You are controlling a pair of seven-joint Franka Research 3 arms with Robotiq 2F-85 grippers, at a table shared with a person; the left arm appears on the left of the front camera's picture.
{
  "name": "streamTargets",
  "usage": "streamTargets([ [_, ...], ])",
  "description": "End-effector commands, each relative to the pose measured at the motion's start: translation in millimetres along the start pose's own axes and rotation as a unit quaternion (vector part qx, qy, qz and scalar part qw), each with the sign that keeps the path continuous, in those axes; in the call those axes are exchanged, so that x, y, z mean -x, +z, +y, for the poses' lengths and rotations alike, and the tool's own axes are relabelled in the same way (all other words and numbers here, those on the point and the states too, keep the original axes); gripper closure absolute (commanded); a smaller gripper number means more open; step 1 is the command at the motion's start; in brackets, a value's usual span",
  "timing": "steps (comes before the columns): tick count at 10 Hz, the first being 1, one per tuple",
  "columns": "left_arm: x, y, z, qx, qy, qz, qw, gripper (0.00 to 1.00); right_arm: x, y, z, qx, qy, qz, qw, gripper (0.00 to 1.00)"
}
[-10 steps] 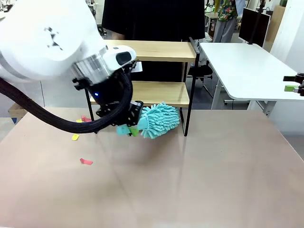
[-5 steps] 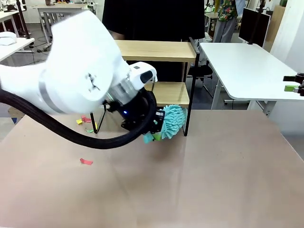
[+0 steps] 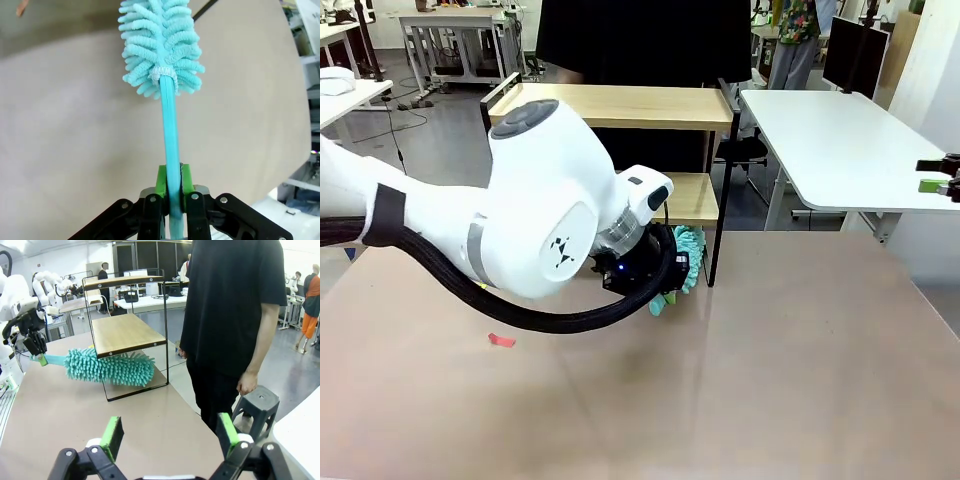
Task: Clean the shelf.
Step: Clean the specific section of the Shelf indicated by the human with the Duster.
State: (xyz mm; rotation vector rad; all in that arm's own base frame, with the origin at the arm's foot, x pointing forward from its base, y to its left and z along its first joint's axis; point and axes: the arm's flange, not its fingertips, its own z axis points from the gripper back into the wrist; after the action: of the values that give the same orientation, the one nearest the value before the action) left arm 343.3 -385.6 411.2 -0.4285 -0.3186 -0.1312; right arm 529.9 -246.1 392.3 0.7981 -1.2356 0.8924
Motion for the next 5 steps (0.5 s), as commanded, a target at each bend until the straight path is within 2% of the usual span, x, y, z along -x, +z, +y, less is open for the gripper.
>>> streamTargets([
  [1, -6, -11, -22, -0.019, 0.01, -0.031, 0.999, 0.87, -3, -1, 1, -0.001, 0.003, 0.001, 1.0, 0.0],
  [2, -10, -17, -25, -0.021, 0.01, -0.052, 0.998, 0.87, -3, -1, 1, -0.001, 0.003, 0.001, 1.0, 0.0],
  [5, -26, -47, -29, -0.011, 0.021, -0.057, 0.998, 0.87, -3, -1, 1, -0.001, 0.003, 0.001, 1.0, 0.0],
])
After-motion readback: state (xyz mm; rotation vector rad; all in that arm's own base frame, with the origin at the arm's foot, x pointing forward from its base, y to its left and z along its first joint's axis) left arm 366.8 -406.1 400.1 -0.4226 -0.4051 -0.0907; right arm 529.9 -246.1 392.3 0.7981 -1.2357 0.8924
